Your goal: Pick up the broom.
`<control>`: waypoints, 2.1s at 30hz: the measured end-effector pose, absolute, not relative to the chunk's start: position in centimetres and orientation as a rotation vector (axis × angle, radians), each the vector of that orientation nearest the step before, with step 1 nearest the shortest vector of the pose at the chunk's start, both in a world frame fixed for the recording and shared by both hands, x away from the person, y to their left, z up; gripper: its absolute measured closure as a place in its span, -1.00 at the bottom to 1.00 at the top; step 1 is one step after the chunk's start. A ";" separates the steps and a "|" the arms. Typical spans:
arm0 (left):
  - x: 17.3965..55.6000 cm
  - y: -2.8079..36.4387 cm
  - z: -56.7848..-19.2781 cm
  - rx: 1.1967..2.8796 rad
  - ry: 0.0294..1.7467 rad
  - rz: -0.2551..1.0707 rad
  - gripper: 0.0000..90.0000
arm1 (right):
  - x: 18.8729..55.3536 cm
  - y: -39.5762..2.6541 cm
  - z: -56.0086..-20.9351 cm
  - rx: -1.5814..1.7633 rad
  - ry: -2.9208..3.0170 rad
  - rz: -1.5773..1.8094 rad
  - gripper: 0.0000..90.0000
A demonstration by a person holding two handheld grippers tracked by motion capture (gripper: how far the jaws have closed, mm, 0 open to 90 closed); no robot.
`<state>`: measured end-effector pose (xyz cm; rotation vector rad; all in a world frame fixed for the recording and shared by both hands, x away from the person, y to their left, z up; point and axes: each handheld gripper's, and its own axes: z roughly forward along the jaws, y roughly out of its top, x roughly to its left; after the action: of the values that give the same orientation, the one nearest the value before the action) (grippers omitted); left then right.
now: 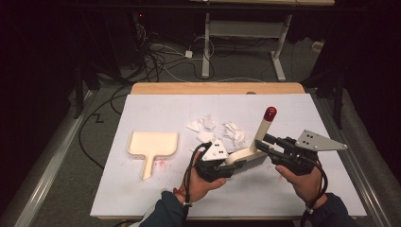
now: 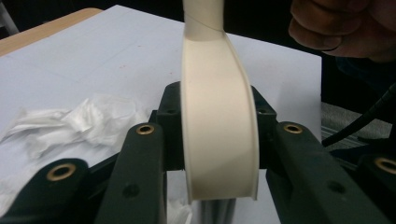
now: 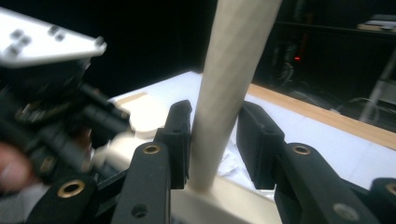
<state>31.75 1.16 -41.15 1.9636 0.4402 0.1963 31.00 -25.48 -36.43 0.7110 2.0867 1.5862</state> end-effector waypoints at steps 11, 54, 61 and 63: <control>31.0 2.3 -40.5 2.011 0.333 0.195 0.46 | 31.3 -25.6 -36.6 0.466 2.261 1.568 0.20; 31.0 5.8 -40.5 1.982 0.416 0.379 -0.57 | 32.7 -25.3 -39.1 0.224 2.638 1.368 0.52; 30.8 8.3 -40.9 1.999 0.521 0.554 -0.58 | 32.9 -25.9 -38.2 0.295 2.583 1.341 0.52; 30.7 8.8 -41.2 2.015 0.541 0.587 -0.58 | 33.0 -26.1 -38.2 0.310 2.575 1.341 0.52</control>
<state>30.74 8.78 -41.25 2.0152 0.5410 0.5875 32.96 -26.06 -38.24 0.3100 2.5754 1.3410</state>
